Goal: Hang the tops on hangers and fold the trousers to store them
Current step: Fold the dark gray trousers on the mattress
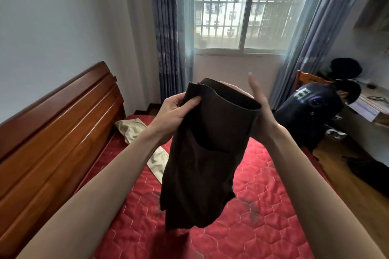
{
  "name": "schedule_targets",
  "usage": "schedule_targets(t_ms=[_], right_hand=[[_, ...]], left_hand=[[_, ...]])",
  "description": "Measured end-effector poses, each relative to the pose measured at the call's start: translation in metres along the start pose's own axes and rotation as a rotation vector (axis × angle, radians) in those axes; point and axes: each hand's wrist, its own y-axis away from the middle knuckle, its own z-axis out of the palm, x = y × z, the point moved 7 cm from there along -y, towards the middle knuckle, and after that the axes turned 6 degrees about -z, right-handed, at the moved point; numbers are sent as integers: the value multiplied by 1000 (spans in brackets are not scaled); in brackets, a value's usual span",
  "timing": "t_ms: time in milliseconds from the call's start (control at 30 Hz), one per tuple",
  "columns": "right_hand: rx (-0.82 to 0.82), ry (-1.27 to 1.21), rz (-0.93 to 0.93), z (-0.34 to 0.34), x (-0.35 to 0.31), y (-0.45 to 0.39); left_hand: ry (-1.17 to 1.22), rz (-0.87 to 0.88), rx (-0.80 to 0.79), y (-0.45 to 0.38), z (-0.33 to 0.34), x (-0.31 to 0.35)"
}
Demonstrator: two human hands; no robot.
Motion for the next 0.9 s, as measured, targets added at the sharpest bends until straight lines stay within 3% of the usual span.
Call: schedule_targets(t_ms=[100, 233, 333, 500, 667, 800, 900], right_hand=[[-16, 11, -61, -14, -7, 1], [49, 362, -310, -11, -9, 3], [152, 419, -424, -6, -12, -1], [245, 539, -478, -7, -22, -7], [312, 674, -589, 3, -42, -7], [288, 717, -631, 13, -54, -6], [171, 643, -523, 14, -52, -6]], left_hand=[[17, 46, 93, 1, -12, 7], [-24, 55, 158, 6, -23, 10], [-48, 21, 170, 12, -30, 10], [-132, 7, 131, 24, -40, 24], [-372, 194, 305, 32, -48, 55], [-522, 268, 316, 39, -46, 67], [-536, 264, 324, 43, -51, 64]])
